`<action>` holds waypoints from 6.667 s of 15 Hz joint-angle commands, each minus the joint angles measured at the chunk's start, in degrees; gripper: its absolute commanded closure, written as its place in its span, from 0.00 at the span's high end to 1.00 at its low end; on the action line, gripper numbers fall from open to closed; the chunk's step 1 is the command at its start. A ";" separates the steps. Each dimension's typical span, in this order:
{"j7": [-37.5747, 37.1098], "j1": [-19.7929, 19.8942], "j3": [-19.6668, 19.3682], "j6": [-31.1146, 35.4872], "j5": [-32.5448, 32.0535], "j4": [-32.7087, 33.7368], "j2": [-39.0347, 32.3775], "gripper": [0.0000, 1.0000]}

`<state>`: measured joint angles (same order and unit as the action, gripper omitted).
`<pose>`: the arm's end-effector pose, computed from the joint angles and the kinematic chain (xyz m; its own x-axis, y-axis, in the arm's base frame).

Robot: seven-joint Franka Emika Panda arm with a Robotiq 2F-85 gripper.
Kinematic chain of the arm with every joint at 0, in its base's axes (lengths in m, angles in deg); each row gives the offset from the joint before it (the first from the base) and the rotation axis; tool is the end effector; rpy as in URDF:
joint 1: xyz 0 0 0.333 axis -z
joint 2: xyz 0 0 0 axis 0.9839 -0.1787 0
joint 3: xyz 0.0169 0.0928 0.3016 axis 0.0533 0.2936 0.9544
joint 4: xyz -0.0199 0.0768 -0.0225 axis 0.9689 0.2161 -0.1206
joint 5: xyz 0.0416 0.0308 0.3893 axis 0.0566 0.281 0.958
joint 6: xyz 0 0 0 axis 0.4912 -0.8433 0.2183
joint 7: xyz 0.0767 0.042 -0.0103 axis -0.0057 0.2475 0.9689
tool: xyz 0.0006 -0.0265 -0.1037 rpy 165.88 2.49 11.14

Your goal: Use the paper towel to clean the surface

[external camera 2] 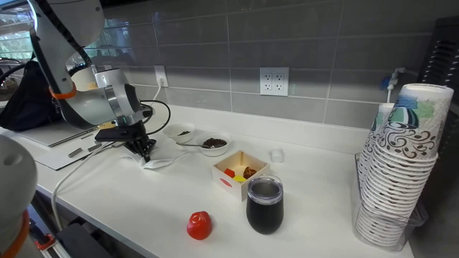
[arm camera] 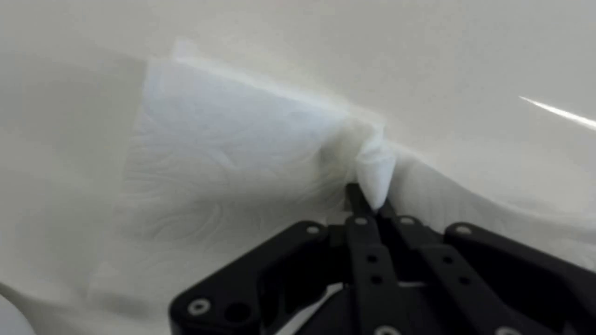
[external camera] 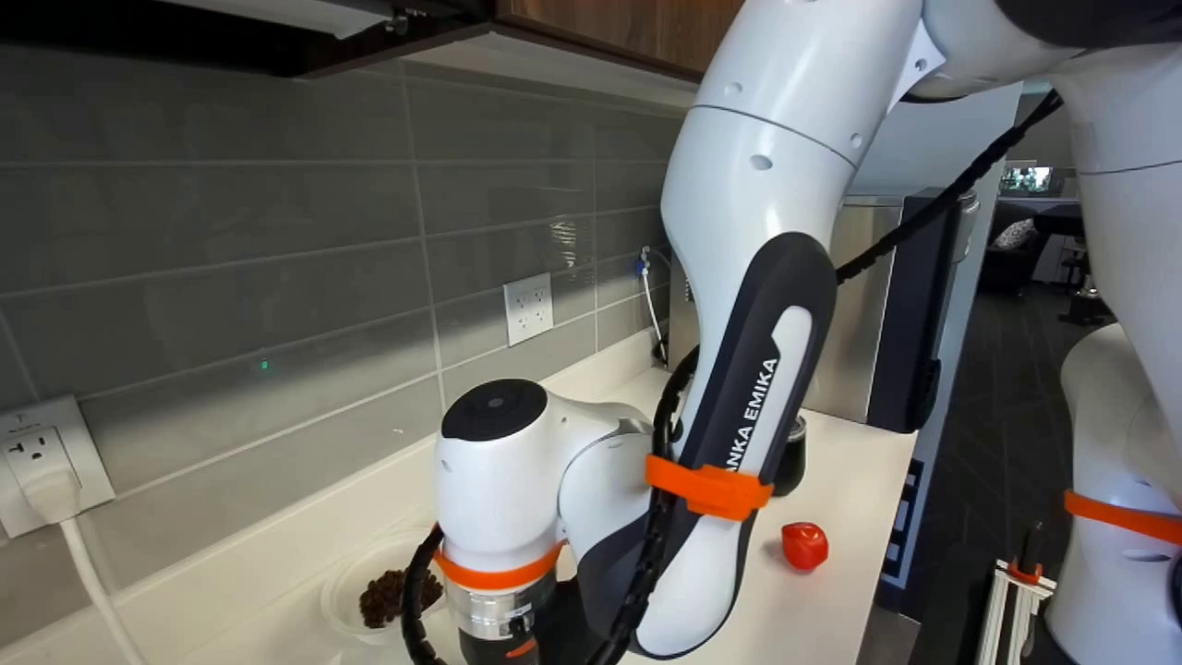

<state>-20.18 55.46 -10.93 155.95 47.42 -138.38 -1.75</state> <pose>0.3829 0.3224 0.1866 0.9110 0.3955 0.1166 0.3913 -0.9184 0.0580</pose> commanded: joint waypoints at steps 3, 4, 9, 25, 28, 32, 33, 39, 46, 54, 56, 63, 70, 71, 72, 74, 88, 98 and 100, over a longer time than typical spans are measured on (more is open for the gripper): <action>17.60 2.22 7.63 2.26 18.73 3.88 -5.47 0.01; 20.98 3.22 9.55 1.32 22.49 4.00 -5.55 0.01; 24.78 2.81 7.44 -4.69 27.19 0.52 -0.76 0.01; 28.61 6.05 2.62 -6.67 29.97 -5.66 3.94 0.01; 32.44 5.28 7.62 -5.94 33.81 -4.16 2.42 0.01; 35.66 4.30 11.79 -5.17 34.53 -2.16 -0.45 0.01; 37.71 4.83 13.23 -5.90 35.51 -1.55 -1.03 0.01; 35.59 4.33 8.89 -6.13 30.78 -6.17 3.48 0.01; 33.13 8.32 0.23 -4.56 29.14 -16.19 11.42 0.01; 34.37 9.78 0.84 -2.74 32.90 -16.07 10.23 0.01; 34.98 7.68 4.37 -3.83 33.48 -13.85 8.45 0.01; 36.59 1.95 12.52 -5.13 31.16 -7.52 3.15 0.01; 30.52 1.47 5.91 -7.30 23.02 -13.70 8.51 0.01; 29.27 1.91 4.60 -7.34 21.84 -14.63 9.52 0.01; 28.24 2.60 3.17 -7.10 20.84 -15.77 10.59 0.01; 26.37 4.09 0.50 -6.92 19.06 -17.86 12.35 0.01; 36.88 6.32 5.64 -8.76 33.35 -19.69 13.74 0.01; 44.10 1.01 14.78 -10.04 35.44 -18.95 12.99 0.01; 43.14 2.27 12.92 -10.85 34.81 -21.12 15.50 0.01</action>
<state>23.60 56.18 4.45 146.57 84.08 -156.61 11.16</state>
